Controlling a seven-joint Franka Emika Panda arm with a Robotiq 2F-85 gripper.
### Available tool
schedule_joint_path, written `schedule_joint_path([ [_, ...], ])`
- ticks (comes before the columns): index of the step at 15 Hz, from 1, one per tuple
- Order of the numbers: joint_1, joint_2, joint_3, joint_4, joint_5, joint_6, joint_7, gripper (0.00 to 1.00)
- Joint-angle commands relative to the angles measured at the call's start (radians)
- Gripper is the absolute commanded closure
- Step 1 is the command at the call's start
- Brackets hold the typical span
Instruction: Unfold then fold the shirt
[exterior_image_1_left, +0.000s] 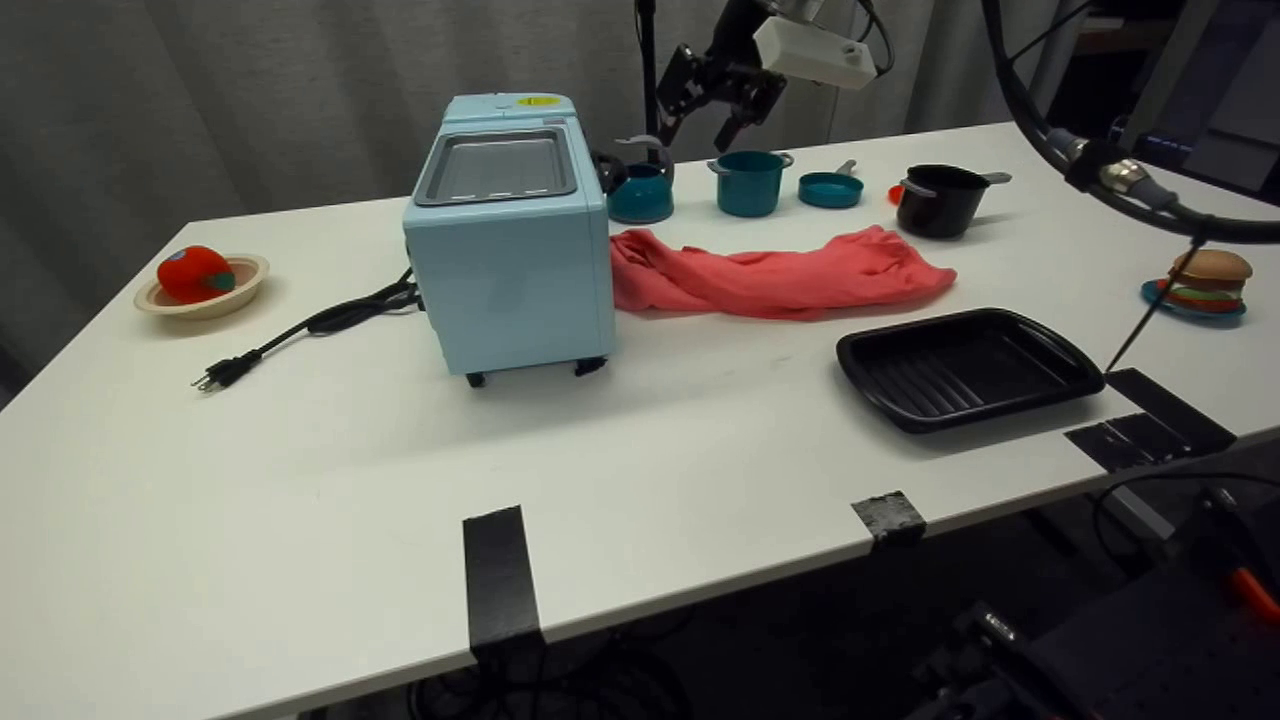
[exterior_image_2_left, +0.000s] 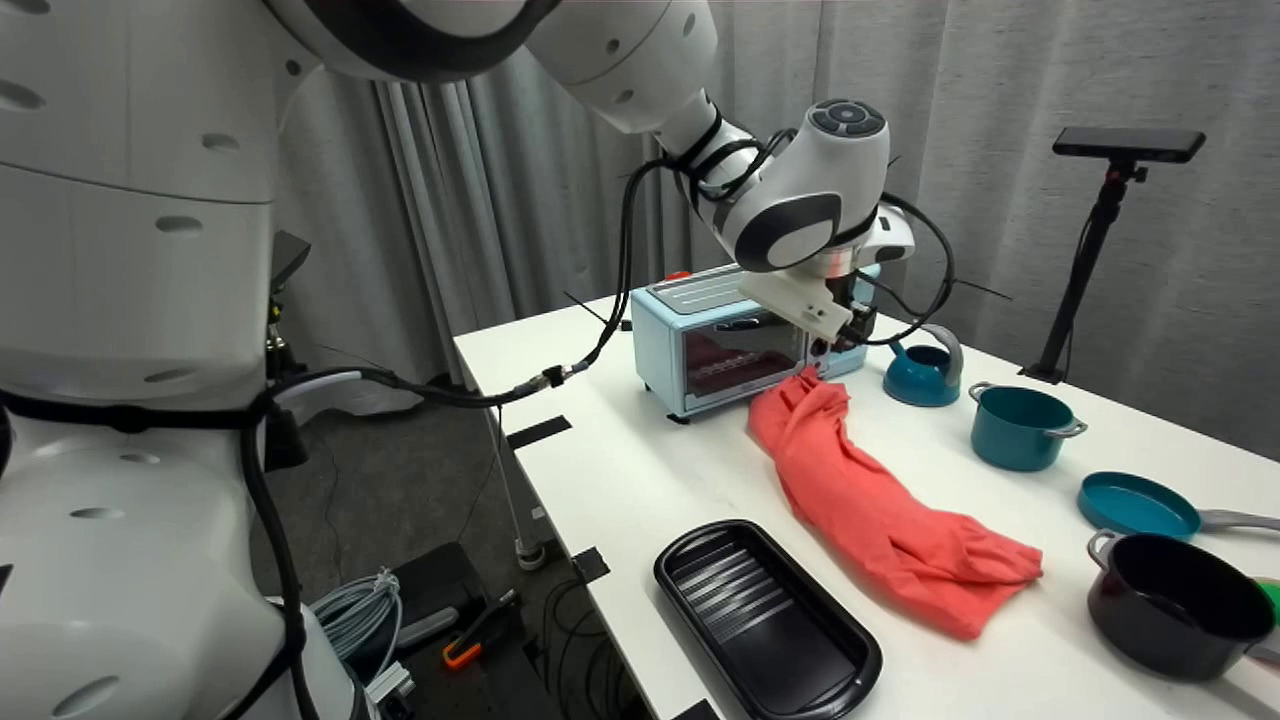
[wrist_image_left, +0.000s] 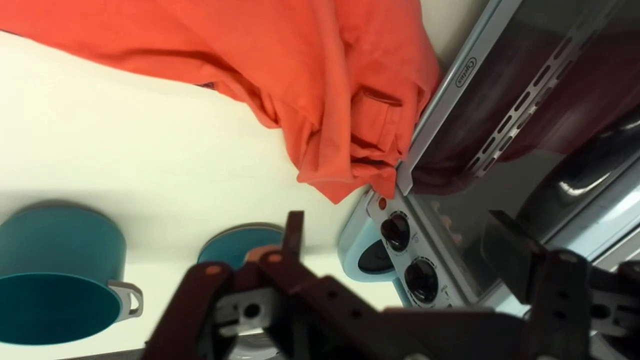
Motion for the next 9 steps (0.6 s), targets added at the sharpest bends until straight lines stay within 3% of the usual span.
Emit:
schedule_joint_path([
  [1, -0.014, -0.028, -0.008, -0.023, 0.012, -0.023, -0.029, 0.0],
  [9, 0.02, 0.061, -0.101, 0.025, -0.119, -0.036, 0.041, 0.0],
])
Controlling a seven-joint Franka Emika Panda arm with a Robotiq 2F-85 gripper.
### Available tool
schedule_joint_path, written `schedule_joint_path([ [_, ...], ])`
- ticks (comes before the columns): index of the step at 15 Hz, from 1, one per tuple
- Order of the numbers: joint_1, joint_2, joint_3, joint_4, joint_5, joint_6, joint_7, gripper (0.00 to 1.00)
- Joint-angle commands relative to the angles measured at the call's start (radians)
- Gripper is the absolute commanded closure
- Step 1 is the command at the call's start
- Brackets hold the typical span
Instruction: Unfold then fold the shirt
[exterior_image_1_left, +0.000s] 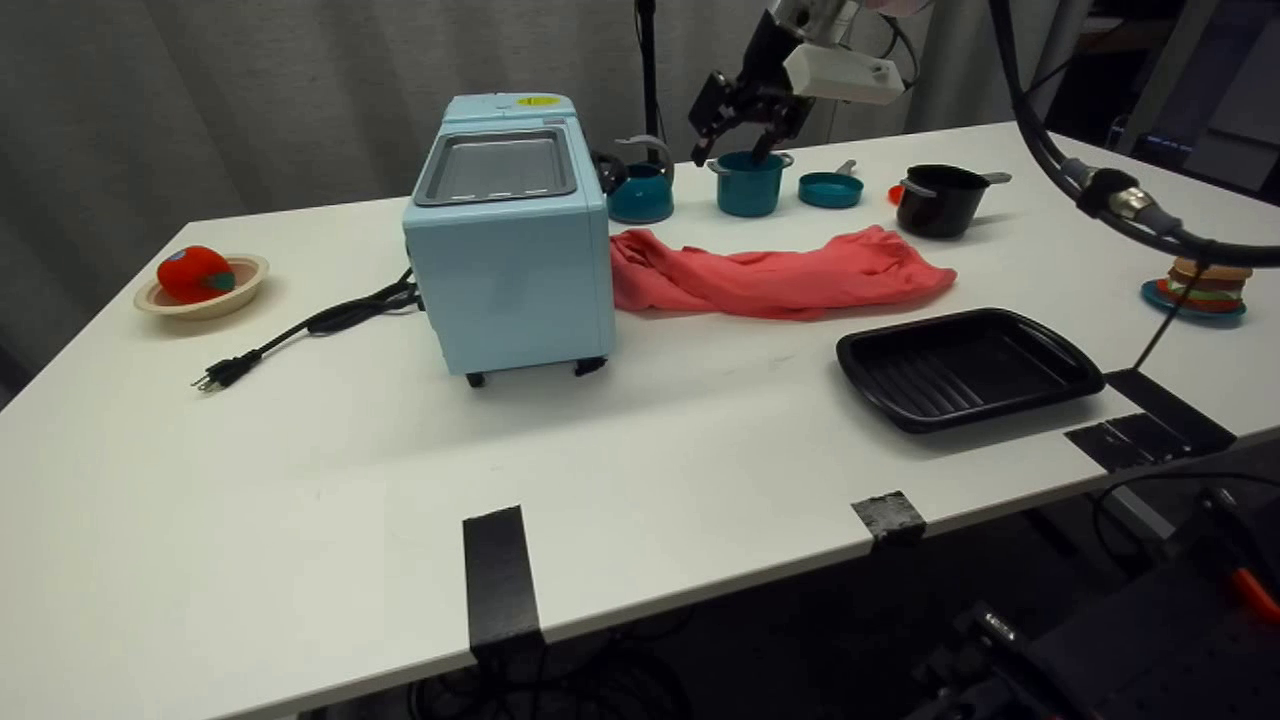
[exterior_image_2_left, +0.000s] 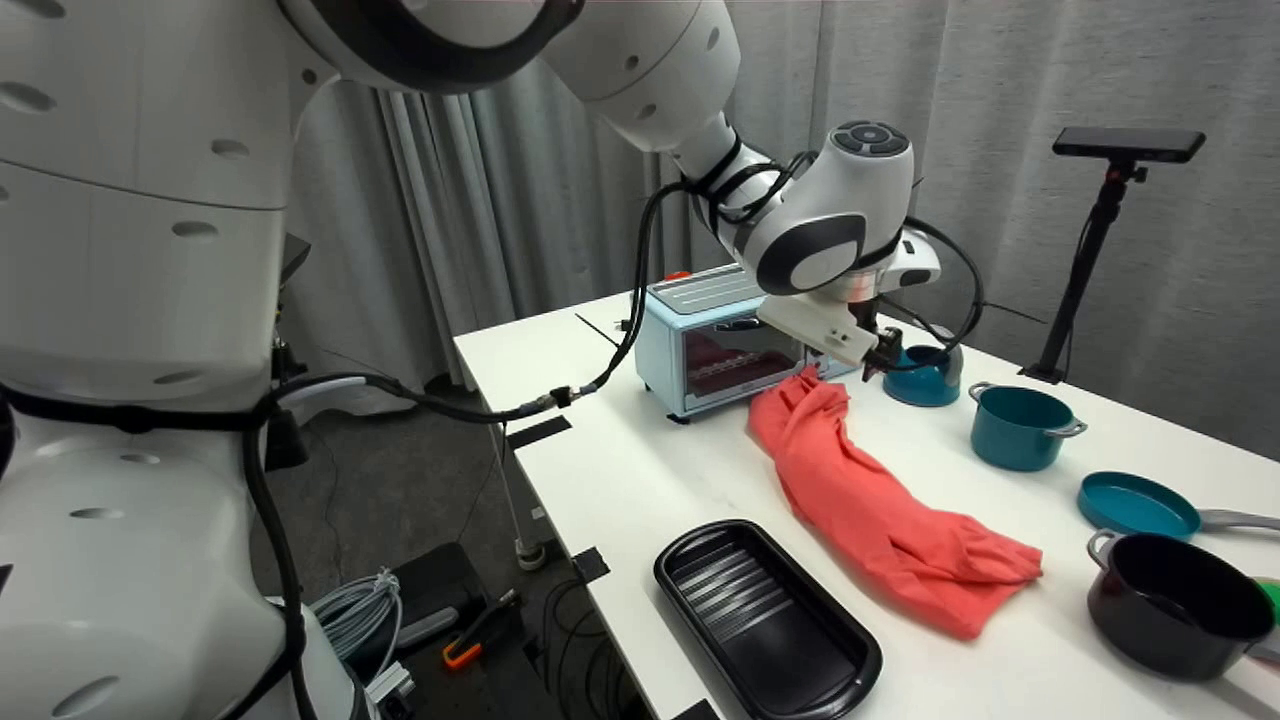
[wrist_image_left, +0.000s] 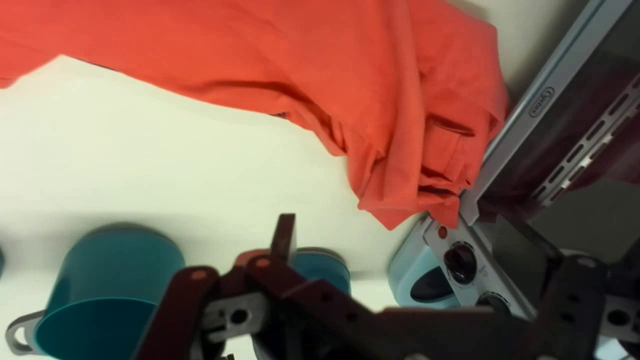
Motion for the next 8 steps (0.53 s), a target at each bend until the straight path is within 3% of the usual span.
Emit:
schedule_joint_path([
  [1, 0.022, 0.035, -0.049, 0.035, -0.073, -0.039, 0.044, 0.0],
  [8, 0.061, -0.011, -0.21, 0.013, -0.256, -0.088, 0.251, 0.0],
])
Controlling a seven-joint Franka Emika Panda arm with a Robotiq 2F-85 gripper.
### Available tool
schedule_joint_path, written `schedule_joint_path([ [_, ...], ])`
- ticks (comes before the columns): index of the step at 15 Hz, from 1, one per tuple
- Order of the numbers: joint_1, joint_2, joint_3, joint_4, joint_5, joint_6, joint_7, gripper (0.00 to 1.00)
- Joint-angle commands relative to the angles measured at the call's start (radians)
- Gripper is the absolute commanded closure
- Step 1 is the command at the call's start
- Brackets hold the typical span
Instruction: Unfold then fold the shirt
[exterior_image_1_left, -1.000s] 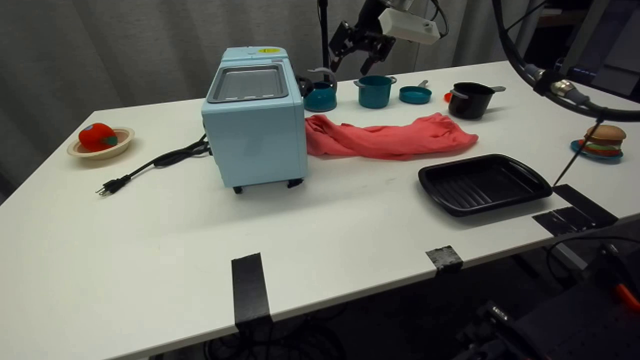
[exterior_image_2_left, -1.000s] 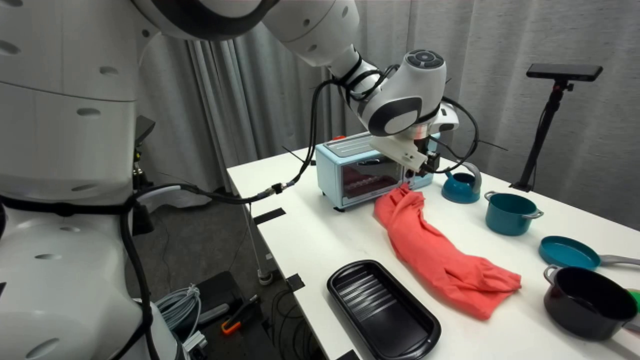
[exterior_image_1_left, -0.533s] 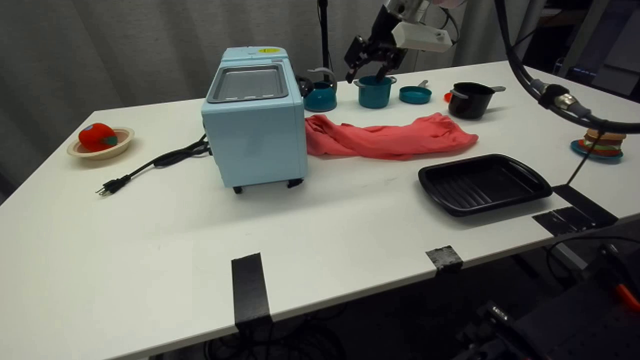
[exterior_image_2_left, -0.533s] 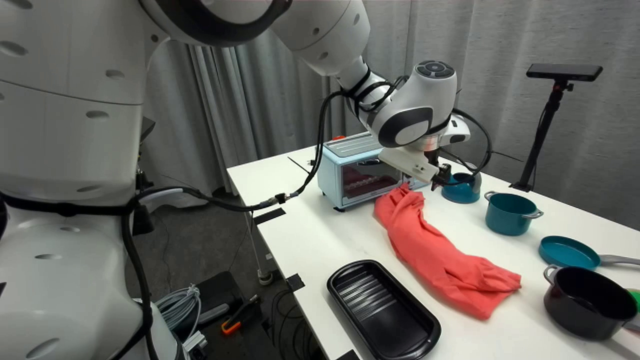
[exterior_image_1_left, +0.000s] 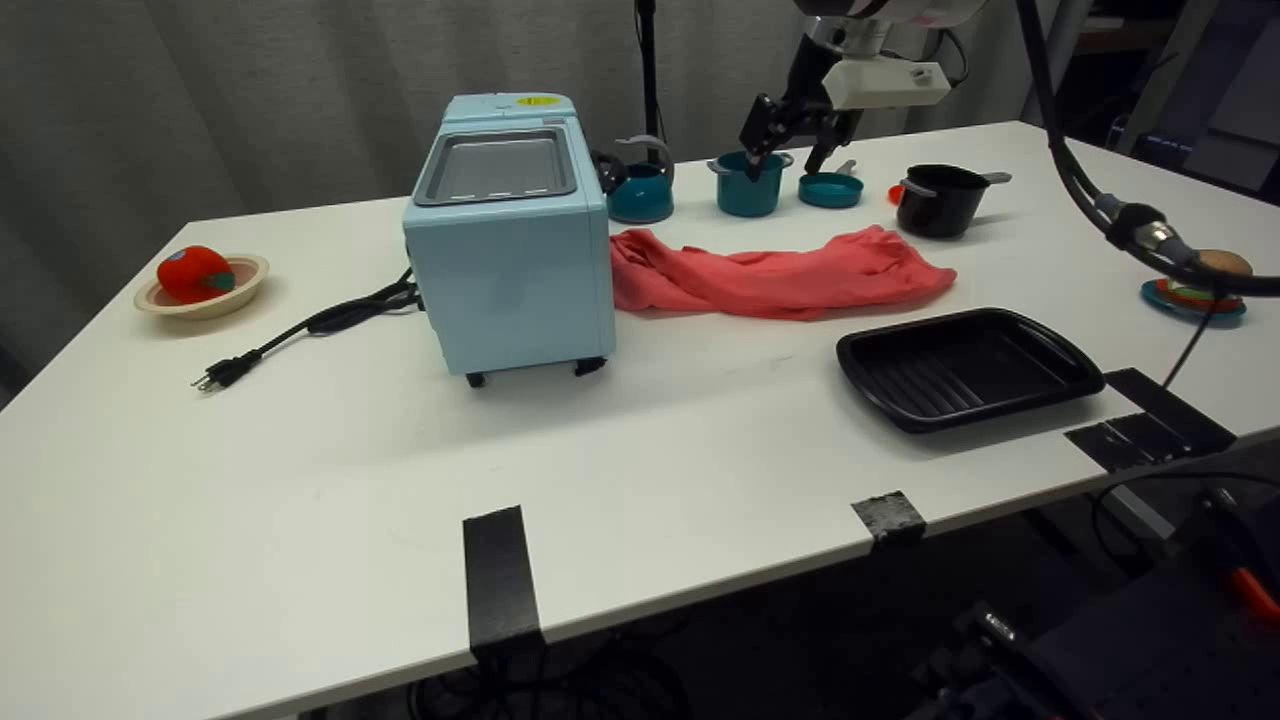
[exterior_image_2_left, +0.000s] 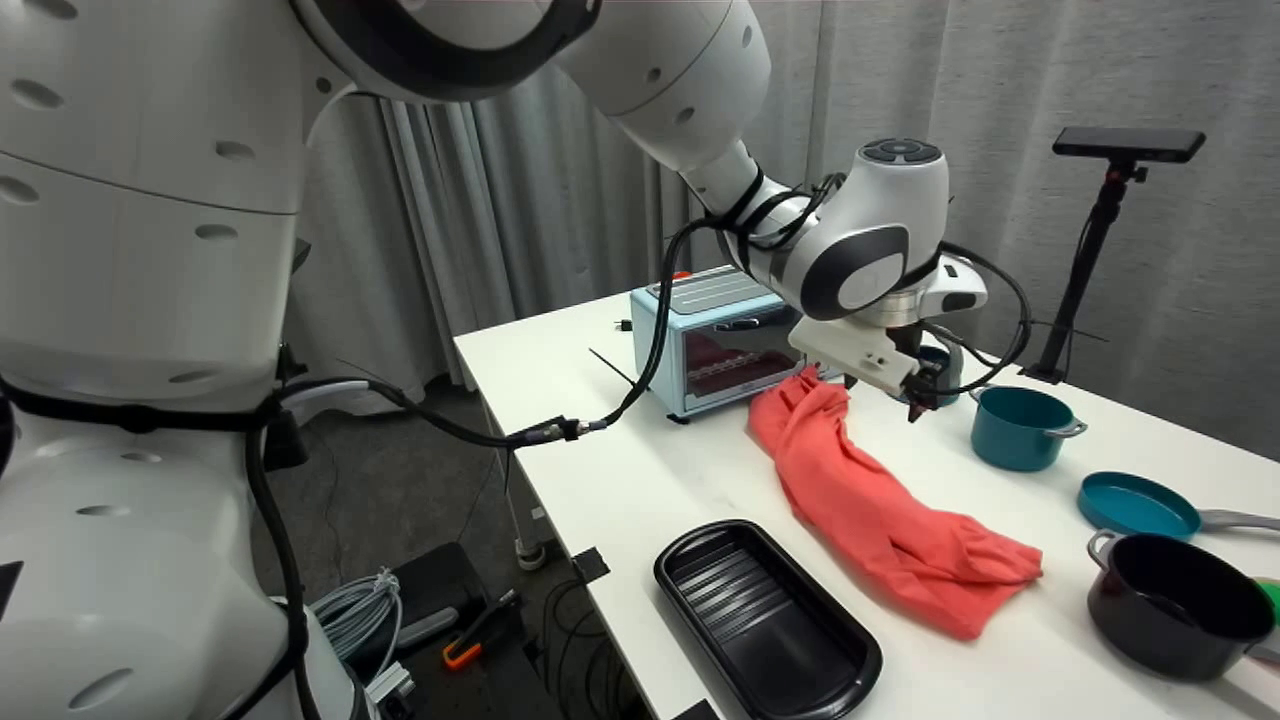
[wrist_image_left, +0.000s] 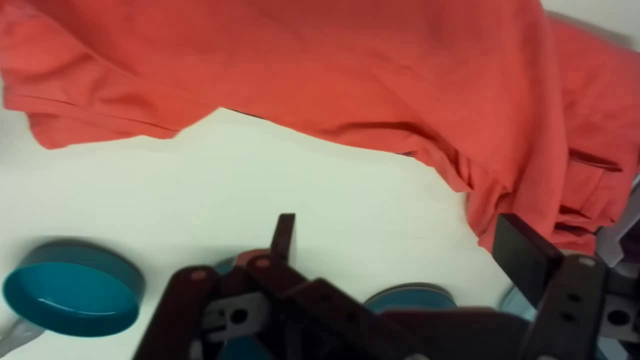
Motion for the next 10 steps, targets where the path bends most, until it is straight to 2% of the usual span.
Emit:
schedule_joint_path([
  [1, 0.021, -0.036, -0.086, 0.009, -0.078, -0.074, 0.098, 0.0],
  [10, -0.045, 0.034, -0.158, 0.109, -0.071, -0.181, 0.098, 0.0],
])
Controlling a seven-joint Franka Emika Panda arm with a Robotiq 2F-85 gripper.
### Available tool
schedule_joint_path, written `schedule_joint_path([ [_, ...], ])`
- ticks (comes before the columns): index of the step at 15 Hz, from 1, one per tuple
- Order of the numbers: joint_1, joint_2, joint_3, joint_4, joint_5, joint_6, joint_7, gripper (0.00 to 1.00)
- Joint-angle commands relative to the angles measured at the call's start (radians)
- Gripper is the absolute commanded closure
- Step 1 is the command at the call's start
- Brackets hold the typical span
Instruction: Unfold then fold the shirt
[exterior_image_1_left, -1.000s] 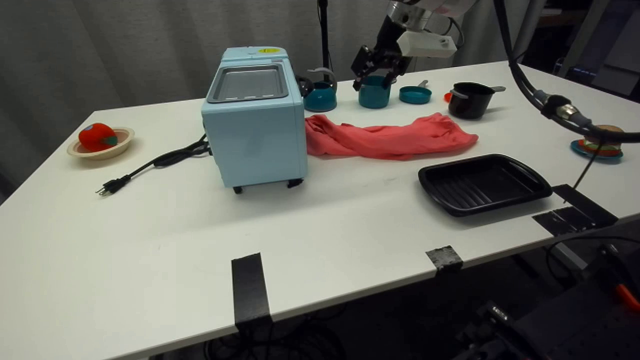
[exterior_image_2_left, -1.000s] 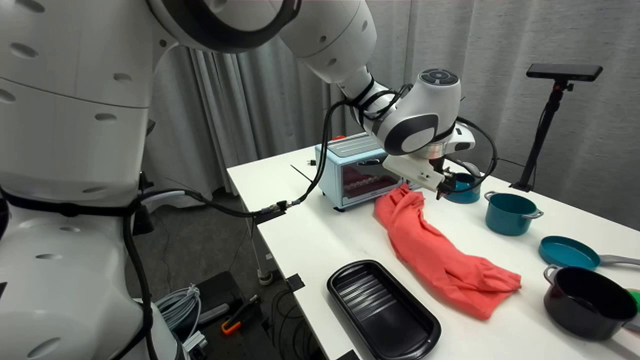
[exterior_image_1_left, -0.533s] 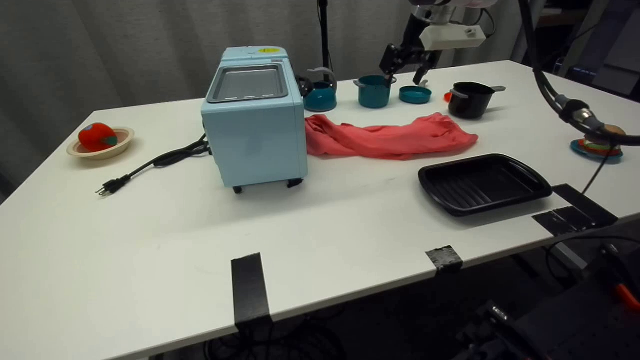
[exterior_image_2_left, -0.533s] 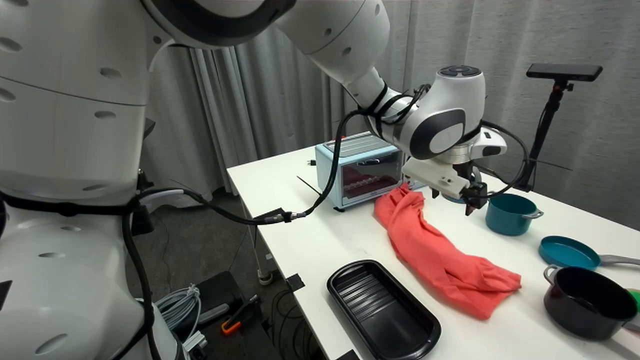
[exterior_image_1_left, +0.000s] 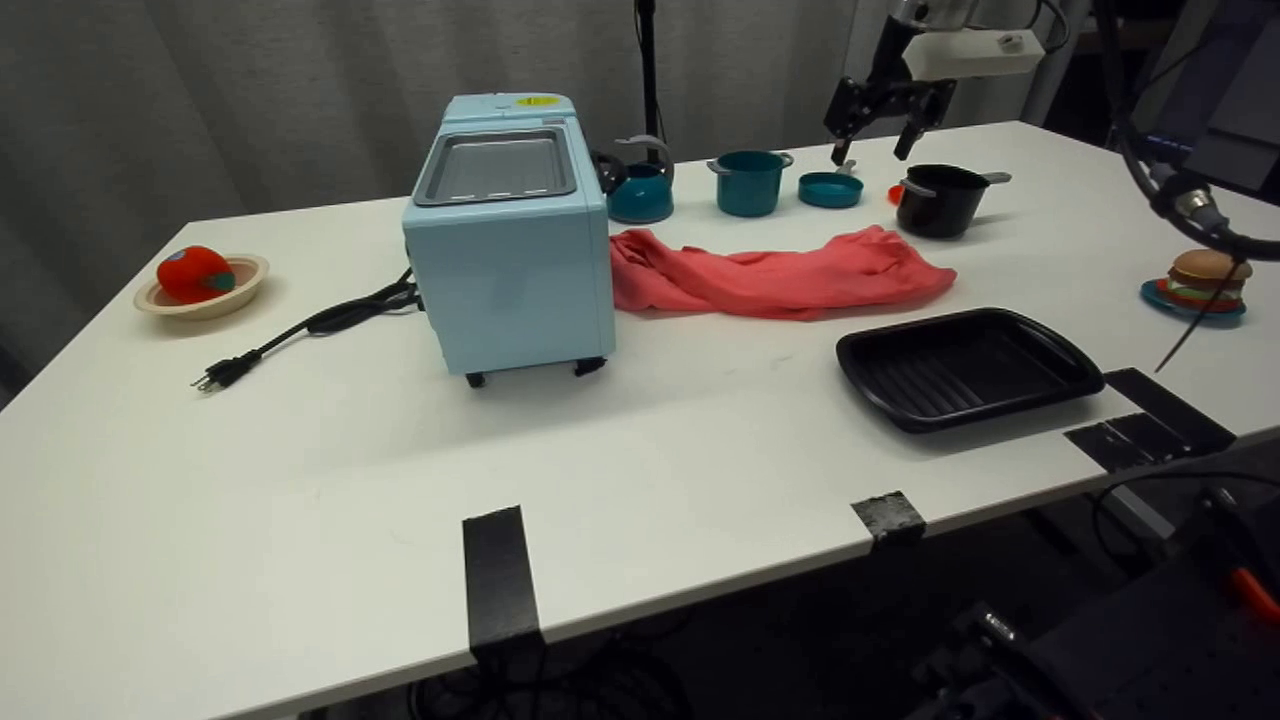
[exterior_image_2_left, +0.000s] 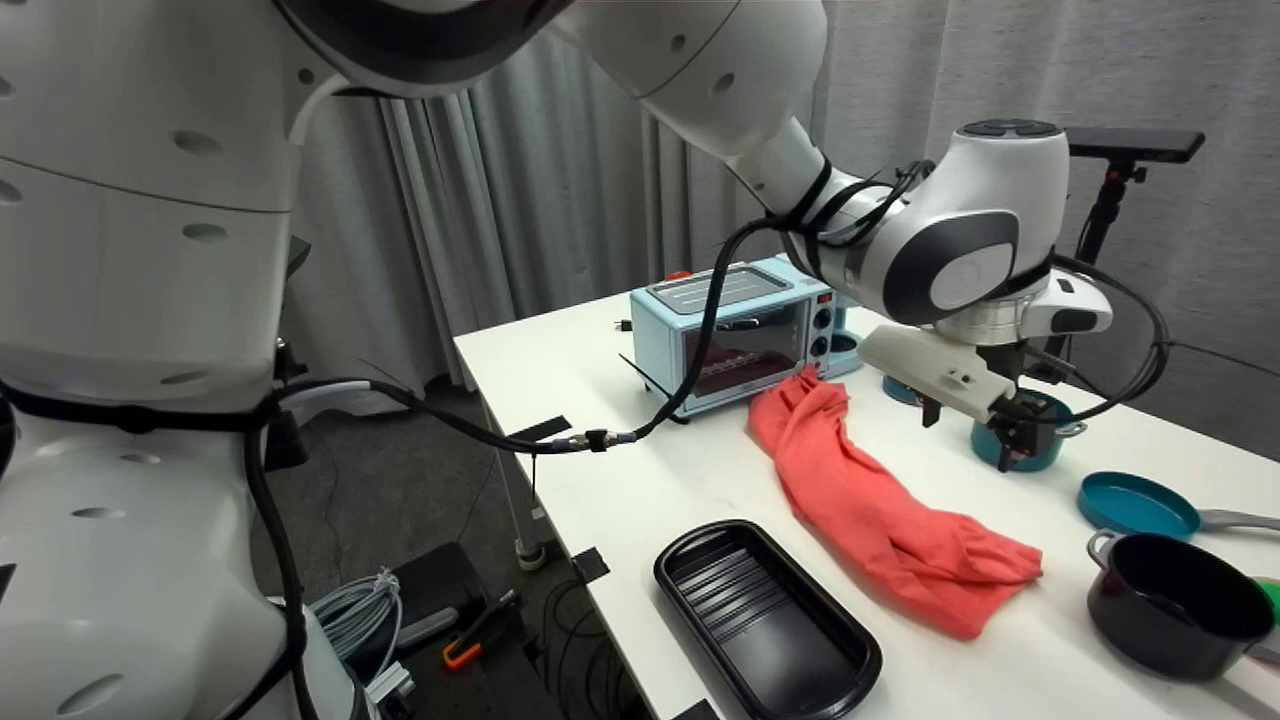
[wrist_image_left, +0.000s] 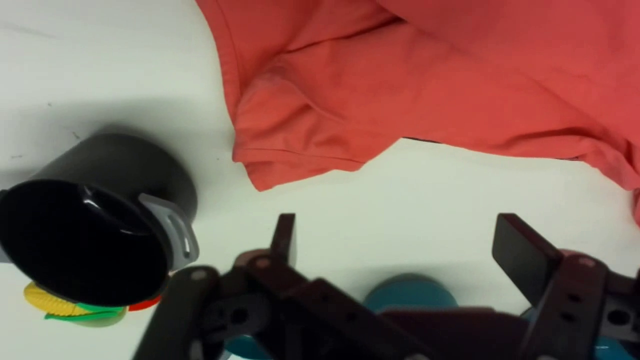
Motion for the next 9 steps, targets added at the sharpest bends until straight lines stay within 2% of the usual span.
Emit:
schedule_joint_path([
  [1, -0.026, 0.065, -0.017, 0.084, -0.015, -0.052, 0.02, 0.0],
  [9, -0.051, 0.256, -0.031, 0.263, -0.024, -0.147, 0.039, 0.0],
])
